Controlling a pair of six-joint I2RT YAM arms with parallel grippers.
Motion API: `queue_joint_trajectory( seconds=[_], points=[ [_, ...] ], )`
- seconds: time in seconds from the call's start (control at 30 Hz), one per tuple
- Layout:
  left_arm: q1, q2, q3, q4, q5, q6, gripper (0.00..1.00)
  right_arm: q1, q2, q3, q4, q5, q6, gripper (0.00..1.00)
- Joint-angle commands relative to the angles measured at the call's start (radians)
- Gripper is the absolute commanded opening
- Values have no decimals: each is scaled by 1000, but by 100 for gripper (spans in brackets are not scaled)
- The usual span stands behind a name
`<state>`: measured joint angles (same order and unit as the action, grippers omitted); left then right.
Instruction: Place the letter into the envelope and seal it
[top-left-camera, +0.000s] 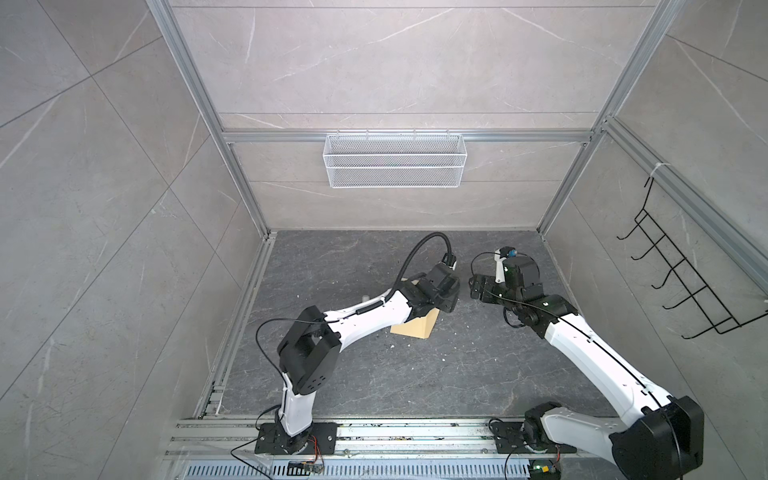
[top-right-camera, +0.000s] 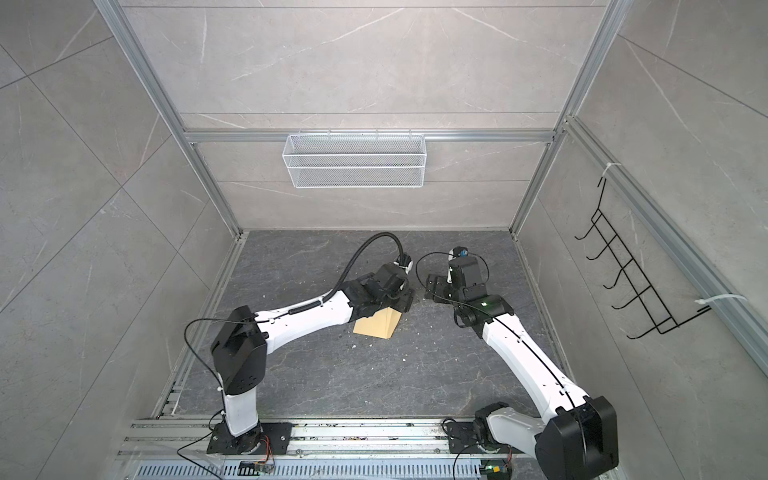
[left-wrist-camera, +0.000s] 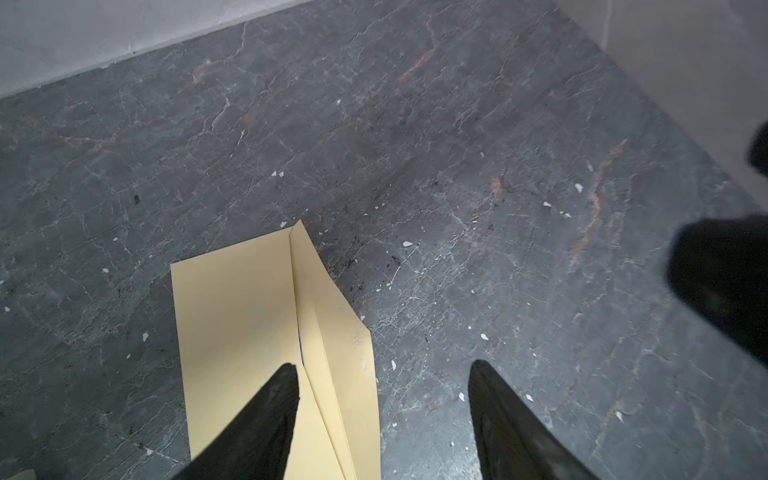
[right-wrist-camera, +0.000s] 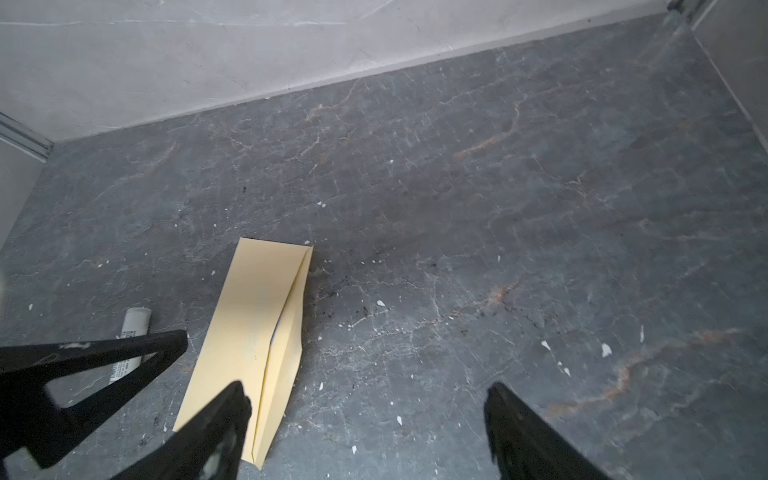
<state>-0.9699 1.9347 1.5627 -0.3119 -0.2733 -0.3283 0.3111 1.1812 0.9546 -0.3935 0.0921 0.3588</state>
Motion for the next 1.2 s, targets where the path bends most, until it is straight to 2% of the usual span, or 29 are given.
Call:
queue_joint_trajectory(
  seconds=[0.0,0.2,0.37,0.47,0.53,0.63,0.97,1.17],
  points=[
    [-4,41,45,-87,-102,-80,68,-15,-26,-34,-18,32,28,91],
    [-17,117,79,-80,-138,-125,67,-42,-54,-63,-6,38,42,91],
    [-27,178,116,-81,-127,-151,67,-58,-77,-83,6,37,53,91],
    [-26,211,125,-67,-143,-133,66,-68,-87,-92,18,17,57,92],
    [-26,235,134,-70,-172,-123,65,-70,-100,-107,30,4,67,97],
    [-26,268,149,-74,-190,-120,63,-72,-130,-137,55,-12,73,99],
    [-12,362,228,-77,-193,-87,50,-75,-128,-143,62,-31,54,99],
    [2,368,223,-53,-228,-61,35,-76,-116,-148,74,-41,48,99]
  ],
)
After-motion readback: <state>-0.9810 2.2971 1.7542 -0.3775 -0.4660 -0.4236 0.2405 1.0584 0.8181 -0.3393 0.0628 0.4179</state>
